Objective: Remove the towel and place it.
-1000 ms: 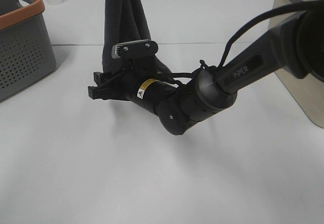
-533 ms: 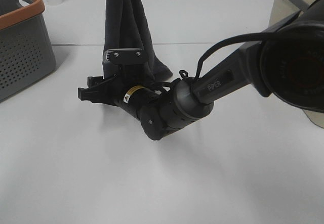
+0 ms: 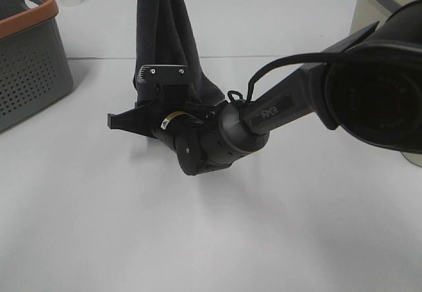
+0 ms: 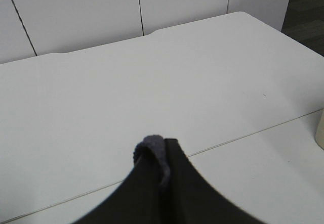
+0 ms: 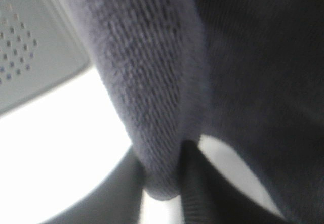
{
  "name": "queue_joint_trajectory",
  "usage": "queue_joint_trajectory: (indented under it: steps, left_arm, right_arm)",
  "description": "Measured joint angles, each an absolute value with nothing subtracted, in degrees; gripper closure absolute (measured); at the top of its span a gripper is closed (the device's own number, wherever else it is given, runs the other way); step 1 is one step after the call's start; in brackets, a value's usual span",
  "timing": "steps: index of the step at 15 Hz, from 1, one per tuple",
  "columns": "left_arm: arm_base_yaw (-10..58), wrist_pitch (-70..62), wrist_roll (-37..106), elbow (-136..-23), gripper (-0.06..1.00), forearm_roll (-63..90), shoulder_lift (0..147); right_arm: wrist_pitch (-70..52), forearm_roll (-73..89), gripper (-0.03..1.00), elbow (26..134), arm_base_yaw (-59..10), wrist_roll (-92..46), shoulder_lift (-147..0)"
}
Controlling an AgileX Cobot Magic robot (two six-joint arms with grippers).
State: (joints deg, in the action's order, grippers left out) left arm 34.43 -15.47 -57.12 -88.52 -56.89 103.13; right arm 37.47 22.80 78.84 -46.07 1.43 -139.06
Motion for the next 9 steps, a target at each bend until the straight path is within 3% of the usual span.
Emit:
queue_joint_trajectory:
  steps: [1,2,6,9]
  left_arm:
    - [34.2,-15.6,-57.1,-88.5,0.94,-56.9,103.1]
    - [33.7,-15.6,-57.1,-88.5,0.94,-56.8,103.1]
    - [31.0,-16.3,-57.1,-88.5,0.94,-56.0,101.1]
    - [27.3,-16.7,-57.1,-88.7,0.94,-48.9,98.9]
  right_arm:
    - [33.6,23.1,0.92,78.2,-46.1,1.0,-137.2]
    - [30.5,23.5,0.95,76.5,-46.1,1.0,-134.5]
    - [27.6,23.8,0.95,65.8,-45.6,-1.6,-123.6]
    - [11.5,18.3,0.95,60.0,-39.5,-7.3,-113.9]
